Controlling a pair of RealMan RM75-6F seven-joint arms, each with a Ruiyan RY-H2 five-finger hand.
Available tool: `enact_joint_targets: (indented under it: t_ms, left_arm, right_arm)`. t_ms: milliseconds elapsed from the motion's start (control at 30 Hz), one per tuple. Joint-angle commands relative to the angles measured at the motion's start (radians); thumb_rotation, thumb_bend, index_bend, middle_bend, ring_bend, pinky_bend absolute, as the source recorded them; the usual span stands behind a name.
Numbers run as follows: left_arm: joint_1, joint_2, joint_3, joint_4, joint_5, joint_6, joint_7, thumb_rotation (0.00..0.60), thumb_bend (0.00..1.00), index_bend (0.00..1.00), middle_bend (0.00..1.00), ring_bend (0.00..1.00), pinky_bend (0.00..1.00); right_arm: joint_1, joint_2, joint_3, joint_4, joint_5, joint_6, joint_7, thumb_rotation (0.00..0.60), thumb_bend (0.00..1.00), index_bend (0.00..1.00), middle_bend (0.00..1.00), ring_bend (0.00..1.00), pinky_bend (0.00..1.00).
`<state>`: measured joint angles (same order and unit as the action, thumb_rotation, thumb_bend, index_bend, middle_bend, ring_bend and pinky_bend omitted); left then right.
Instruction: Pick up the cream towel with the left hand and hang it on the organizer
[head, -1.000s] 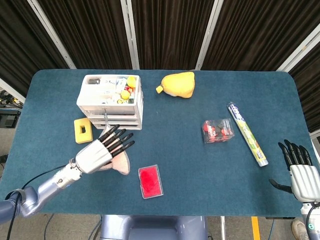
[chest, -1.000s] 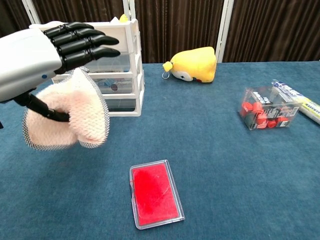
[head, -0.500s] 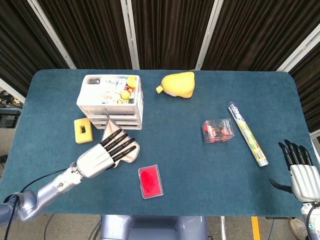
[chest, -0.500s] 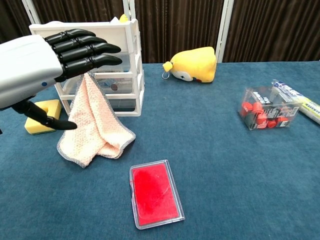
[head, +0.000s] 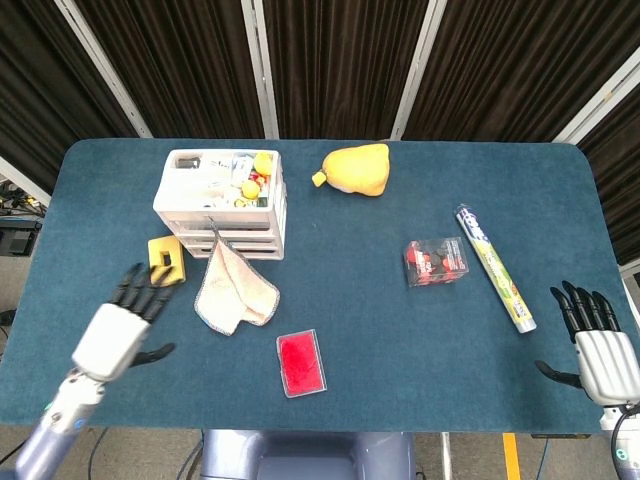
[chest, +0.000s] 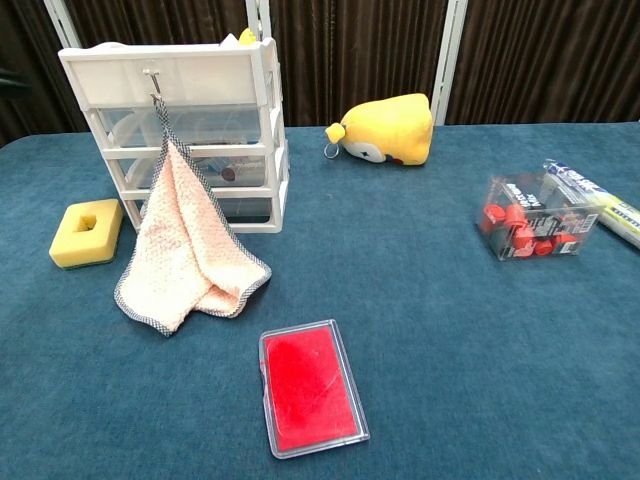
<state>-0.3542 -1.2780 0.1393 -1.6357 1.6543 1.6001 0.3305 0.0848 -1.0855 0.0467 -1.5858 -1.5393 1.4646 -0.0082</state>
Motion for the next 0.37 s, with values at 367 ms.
enact_joint_targets:
  t_ms: [367]
  left_arm:
    - [0.149,0.021,-0.021,0.064,-0.058,0.098,-0.135,0.513,0.0,0.01,0.0,0.0,0.0]
  right_arm:
    - [-0.001,-0.009,-0.008,0.018,-0.015,0.01,-0.015,0.6,0.01,0.0,0.0,0.0,0.0]
